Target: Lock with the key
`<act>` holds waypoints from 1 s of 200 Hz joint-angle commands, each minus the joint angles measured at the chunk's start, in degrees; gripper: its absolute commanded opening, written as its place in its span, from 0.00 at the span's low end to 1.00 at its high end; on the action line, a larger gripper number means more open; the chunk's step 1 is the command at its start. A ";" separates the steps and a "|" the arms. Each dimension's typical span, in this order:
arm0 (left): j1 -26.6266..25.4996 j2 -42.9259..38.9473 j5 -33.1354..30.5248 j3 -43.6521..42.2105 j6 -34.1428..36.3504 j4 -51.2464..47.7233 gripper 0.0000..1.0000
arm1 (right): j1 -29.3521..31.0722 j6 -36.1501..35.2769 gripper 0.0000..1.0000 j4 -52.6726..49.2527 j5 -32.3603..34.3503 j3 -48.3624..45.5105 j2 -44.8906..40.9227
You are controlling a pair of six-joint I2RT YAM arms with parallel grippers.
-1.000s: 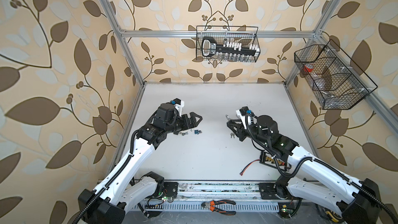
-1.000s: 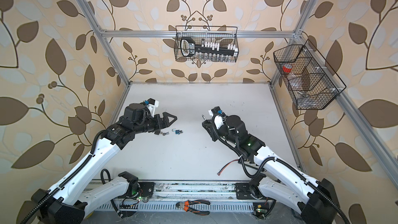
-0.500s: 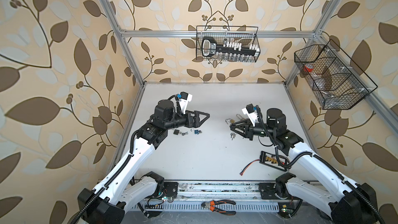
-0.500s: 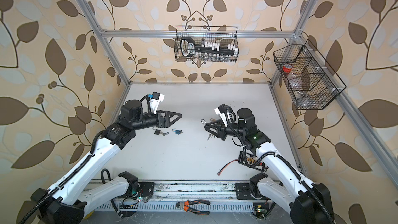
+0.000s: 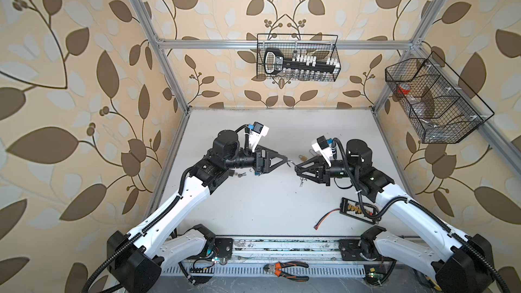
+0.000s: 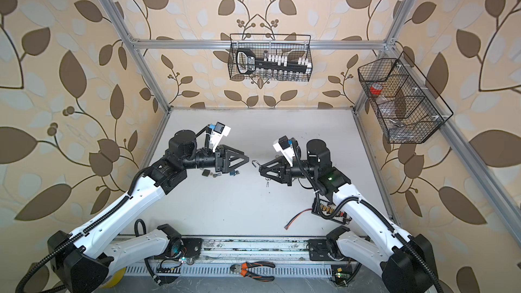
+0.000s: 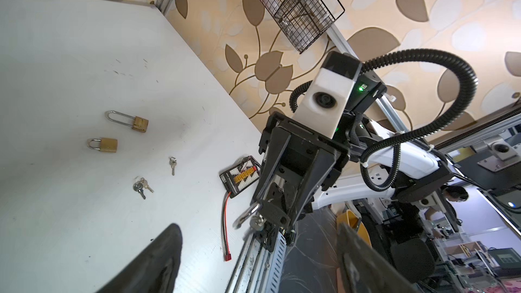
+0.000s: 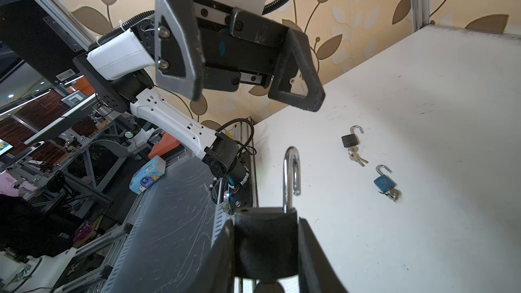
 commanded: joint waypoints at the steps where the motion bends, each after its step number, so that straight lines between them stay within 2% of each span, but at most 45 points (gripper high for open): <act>1: -1.27 0.15 3.60 2.43 0.14 3.75 0.81 | 0.51 2.51 0.00 4.12 -2.09 2.30 -0.19; 45: -3.35 1.33 5.44 2.73 -0.11 4.21 0.66 | 2.06 4.91 0.00 6.74 -2.15 3.05 1.30; 72: -4.16 1.74 5.53 2.69 -0.23 4.47 0.60 | 2.60 5.78 0.00 7.47 -1.70 3.31 1.75; 113: -4.39 1.33 5.04 2.65 -0.04 4.08 0.42 | 2.61 4.42 0.00 4.72 1.29 3.43 1.65; 180: -4.43 1.21 2.07 3.34 0.41 2.45 0.20 | 2.61 3.16 0.00 3.29 1.13 3.49 1.52; 200: -4.40 1.47 1.68 3.57 0.40 2.02 0.09 | 2.60 2.33 0.00 2.37 1.23 3.71 1.24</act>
